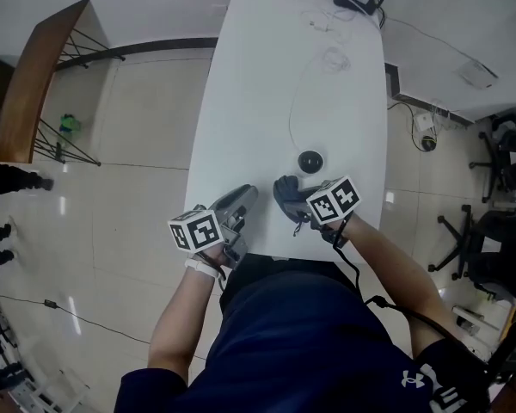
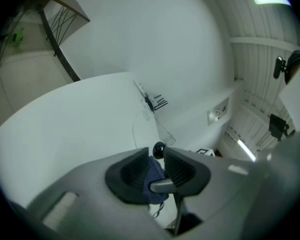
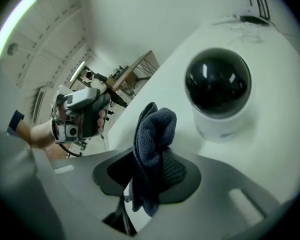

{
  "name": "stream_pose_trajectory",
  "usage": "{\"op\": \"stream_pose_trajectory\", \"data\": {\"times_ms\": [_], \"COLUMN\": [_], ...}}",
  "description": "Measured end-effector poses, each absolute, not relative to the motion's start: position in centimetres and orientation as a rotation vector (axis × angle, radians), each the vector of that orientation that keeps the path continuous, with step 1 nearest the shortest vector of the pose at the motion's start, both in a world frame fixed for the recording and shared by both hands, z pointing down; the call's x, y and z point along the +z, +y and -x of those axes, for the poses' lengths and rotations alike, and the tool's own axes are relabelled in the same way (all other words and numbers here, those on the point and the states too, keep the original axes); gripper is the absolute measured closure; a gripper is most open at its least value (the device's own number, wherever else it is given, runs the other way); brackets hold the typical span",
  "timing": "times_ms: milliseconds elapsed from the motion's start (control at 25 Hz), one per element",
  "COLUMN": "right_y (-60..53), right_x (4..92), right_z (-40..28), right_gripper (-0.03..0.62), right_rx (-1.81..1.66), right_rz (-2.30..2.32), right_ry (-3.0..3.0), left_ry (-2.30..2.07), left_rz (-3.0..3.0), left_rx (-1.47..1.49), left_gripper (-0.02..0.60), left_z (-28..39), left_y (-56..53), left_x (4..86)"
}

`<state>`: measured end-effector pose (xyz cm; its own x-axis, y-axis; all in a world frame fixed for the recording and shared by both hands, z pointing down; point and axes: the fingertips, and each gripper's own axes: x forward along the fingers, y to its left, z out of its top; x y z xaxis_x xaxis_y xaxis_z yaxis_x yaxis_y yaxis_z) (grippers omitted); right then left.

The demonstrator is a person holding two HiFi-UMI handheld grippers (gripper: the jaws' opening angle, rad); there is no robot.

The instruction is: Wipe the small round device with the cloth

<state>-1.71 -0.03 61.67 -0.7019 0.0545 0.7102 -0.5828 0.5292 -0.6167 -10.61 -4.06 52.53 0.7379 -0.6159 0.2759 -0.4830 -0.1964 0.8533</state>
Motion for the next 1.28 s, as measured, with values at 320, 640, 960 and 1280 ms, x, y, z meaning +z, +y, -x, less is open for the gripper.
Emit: {"op": "stream_pose_trajectory", "data": {"times_ms": [320,640,960,1280], "right_y": [-4.5,-9.1,-9.7,-3.3], "right_x": [53.6,55.2,50.1,54.8], "right_z": [-5.1,-11.4,-4.5,2.2], "right_gripper": [0.474,0.474,0.47,0.471], "right_rx": [1.231,1.213,-0.106,-0.564], "right_rz": [-0.785,-1.186,-1.045,-0.563], "right_ry": [-2.334,-2.117,-1.994,-1.852], "left_ry": [-0.9,-0.891,-0.91,-0.906], "left_rz": [-1.817,-1.823,-1.805,-1.8], "left_rx": [-0.171,-0.165,-0.155,-0.154], "left_gripper": [0.488,0.488,0.488,0.489], "left_z": [11.8,10.4,10.7,11.0], "left_y": [-3.5,-3.1,-2.7,-2.3], "left_x": [53.1,53.1,53.7,54.0]}}
